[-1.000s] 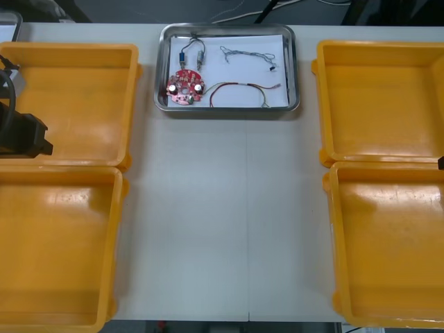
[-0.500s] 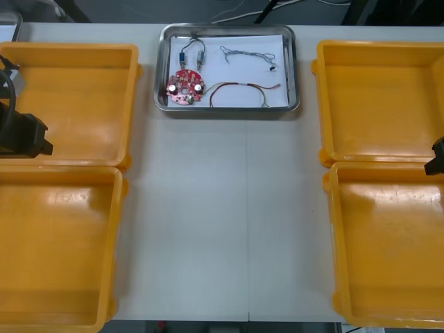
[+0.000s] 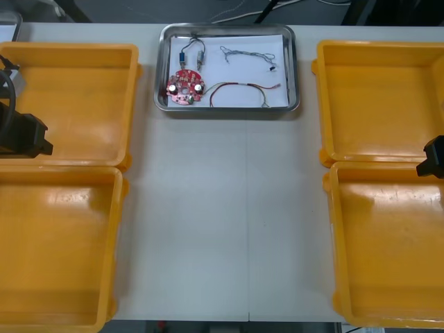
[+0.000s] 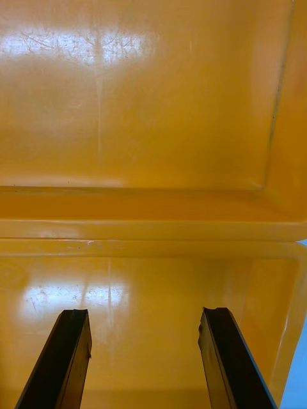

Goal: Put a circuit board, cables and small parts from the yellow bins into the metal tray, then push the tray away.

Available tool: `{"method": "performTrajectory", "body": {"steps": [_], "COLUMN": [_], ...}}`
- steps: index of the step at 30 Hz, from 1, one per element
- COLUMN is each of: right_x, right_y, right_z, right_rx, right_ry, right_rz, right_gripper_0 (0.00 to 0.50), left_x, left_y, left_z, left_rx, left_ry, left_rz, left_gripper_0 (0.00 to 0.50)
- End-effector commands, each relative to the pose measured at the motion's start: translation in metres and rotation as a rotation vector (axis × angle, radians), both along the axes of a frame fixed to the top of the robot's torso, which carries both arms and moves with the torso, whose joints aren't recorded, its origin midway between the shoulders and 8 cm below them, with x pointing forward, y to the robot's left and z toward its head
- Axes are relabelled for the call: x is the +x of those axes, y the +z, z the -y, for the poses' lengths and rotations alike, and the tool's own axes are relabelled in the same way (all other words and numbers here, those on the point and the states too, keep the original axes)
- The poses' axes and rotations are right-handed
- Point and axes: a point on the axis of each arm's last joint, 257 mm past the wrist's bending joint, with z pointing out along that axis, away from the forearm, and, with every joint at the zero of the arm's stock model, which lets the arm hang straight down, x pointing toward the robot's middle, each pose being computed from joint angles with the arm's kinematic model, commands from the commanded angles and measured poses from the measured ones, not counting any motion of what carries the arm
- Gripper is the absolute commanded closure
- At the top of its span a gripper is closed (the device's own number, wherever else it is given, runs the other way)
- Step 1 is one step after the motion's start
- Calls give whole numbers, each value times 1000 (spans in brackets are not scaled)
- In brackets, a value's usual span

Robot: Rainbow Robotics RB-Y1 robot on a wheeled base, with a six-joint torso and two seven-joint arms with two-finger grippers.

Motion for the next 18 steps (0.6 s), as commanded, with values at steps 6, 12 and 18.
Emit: {"method": "performTrajectory", "body": {"steps": [6,12,18], "right_x": [0,0,0], "right_y": [4,4,4], "right_z": [3,3,3], "right_rx": [5,5,5], "right_ry": [-14,-14,-14], "right_rz": [19,19,19], "right_gripper_0": [0,0,0], "left_x": [-2,-2,-2], "left_y": [13,13,13], "left_z": [-16,-16,-16], "left_rx": [-2,-2,-2], "left_ry": [89,89,89], "left_rz": [36,36,36], "left_gripper_0": [0,0,0]}}
